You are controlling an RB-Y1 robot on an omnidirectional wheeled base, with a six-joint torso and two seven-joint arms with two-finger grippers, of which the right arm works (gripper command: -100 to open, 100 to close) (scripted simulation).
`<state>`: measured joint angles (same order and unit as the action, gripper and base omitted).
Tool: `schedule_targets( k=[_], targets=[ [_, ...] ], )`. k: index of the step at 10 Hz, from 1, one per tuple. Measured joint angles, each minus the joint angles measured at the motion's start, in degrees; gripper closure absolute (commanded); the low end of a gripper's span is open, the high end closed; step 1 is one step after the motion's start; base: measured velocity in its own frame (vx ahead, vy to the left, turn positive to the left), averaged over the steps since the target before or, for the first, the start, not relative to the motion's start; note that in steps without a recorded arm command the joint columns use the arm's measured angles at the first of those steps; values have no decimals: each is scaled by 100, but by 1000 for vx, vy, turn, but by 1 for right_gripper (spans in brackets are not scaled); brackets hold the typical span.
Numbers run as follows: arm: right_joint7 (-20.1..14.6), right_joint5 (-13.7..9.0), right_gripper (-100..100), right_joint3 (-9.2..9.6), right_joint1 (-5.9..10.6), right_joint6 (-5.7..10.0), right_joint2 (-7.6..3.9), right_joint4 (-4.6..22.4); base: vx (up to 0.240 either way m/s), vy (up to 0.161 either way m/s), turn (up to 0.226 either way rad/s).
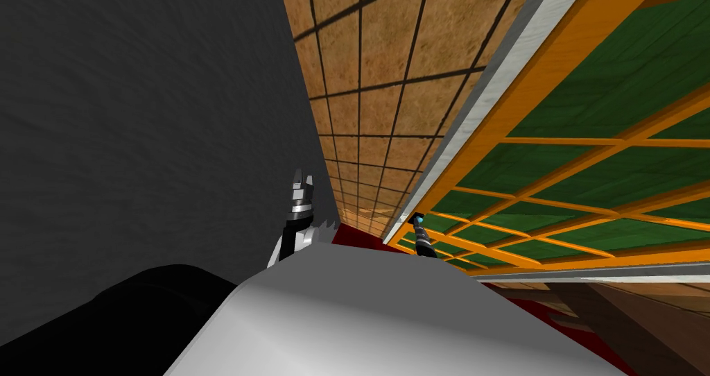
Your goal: Pull the door open
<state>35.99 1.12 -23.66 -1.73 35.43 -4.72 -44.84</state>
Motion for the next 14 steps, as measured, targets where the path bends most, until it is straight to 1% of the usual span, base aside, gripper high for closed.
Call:
schedule_targets(
  k=[1,2,3,4,5,6,7,8,9,10,11,12,13,14],
  targets=[
    [-29,-8,100,6,39,16,-18,62,1,-1,30],
    [-47,-12,100,7,36,67,-38,113,-26,-2,73],
    [-170,-44,100,49,-38,64,-52,31,-46,-32,86],
    [-309,-110,100,80,-35,64,-49,22,-46,-25,51],
    [-407,-146,100,92,27,98,-67,115,-48,-13,80],
    [-502,-197,100,116,1,55,-32,6,-25,-15,32],
    [-612,-234,100,129,109,185,-102,267,-29,-11,91],
    [-767,-295,100,155,209,360,-204,556,-32,-5,58],
    [-896,-312,100,192,86,316,-178,391,-17,-5,-13],
    [-940,-308,100,220,-23,164,-117,112,-41,-8,60],
    [-1034,-355,100,247,-21,93,-113,20,-28,-7,52],
    [-1124,-379,100,274,-45,65,-113,-61,10,6,0],
    [-1163,-391,100,277,-1,143,-136,56,5,7,2],
    [-1164,-405,100,252,115,287,-173,308,-10,-2,12]
  ],
)
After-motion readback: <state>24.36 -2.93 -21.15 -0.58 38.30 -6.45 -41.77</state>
